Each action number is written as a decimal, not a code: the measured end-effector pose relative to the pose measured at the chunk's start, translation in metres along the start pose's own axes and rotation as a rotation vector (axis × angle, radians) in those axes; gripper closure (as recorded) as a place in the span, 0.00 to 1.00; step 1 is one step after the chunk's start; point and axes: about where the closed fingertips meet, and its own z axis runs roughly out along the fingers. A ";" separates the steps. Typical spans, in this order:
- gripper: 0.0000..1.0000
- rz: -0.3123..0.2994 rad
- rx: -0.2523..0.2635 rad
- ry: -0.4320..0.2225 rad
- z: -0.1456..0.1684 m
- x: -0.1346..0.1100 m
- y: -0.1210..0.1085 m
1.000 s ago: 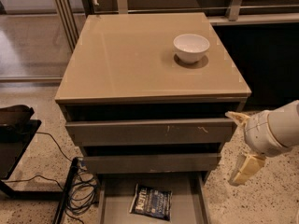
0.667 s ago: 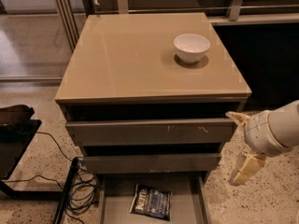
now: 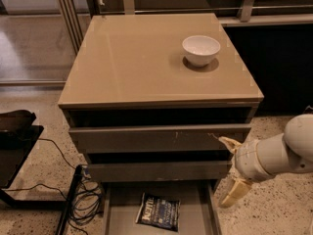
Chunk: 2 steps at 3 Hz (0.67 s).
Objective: Pick blue chip bag from bottom drawer and place on counter
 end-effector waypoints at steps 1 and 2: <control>0.00 0.025 -0.006 -0.095 0.047 0.015 0.009; 0.00 0.037 -0.001 -0.165 0.087 0.027 0.020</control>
Offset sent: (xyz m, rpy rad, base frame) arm -0.0023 0.0359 -0.1404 0.2514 -0.0344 -0.0154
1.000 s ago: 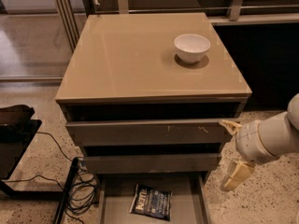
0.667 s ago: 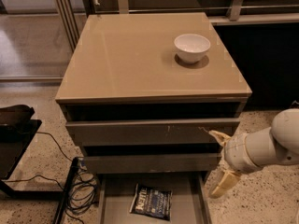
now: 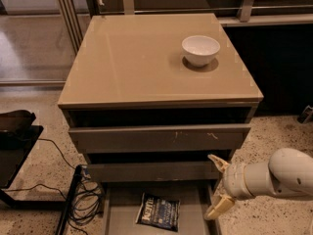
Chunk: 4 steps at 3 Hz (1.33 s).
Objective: Pick blue chip bag from bottom drawer and place on counter
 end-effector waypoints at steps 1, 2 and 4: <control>0.00 0.032 0.008 -0.006 0.042 0.024 0.006; 0.00 0.033 0.008 -0.006 0.042 0.024 0.006; 0.00 0.075 -0.027 -0.046 0.117 0.052 -0.006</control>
Offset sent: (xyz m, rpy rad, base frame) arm 0.0001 0.0095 -0.0393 0.0112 0.0149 -0.0168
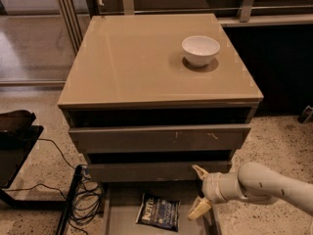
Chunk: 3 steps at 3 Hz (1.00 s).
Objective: Pick blue chip bag from bottom drawer and place on counter
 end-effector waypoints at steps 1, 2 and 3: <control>0.00 0.017 0.009 -0.030 0.045 0.029 -0.007; 0.00 0.007 0.018 -0.053 0.079 0.057 -0.004; 0.00 -0.055 -0.042 -0.064 0.113 0.078 0.006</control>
Offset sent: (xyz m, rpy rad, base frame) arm 0.0148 0.0135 -0.1460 0.0681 -0.0504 -0.0176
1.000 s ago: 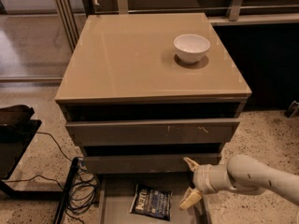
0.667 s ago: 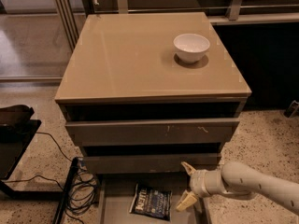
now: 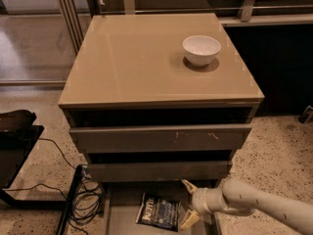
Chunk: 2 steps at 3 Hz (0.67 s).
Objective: Pick blue chip bag from bottom drawer and place on counter
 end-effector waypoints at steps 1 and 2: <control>0.00 -0.045 -0.078 0.003 0.034 0.018 -0.002; 0.00 -0.045 -0.078 0.003 0.034 0.018 -0.002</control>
Offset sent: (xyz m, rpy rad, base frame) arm 0.0033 0.0087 -0.0306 -0.0072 0.0167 0.0750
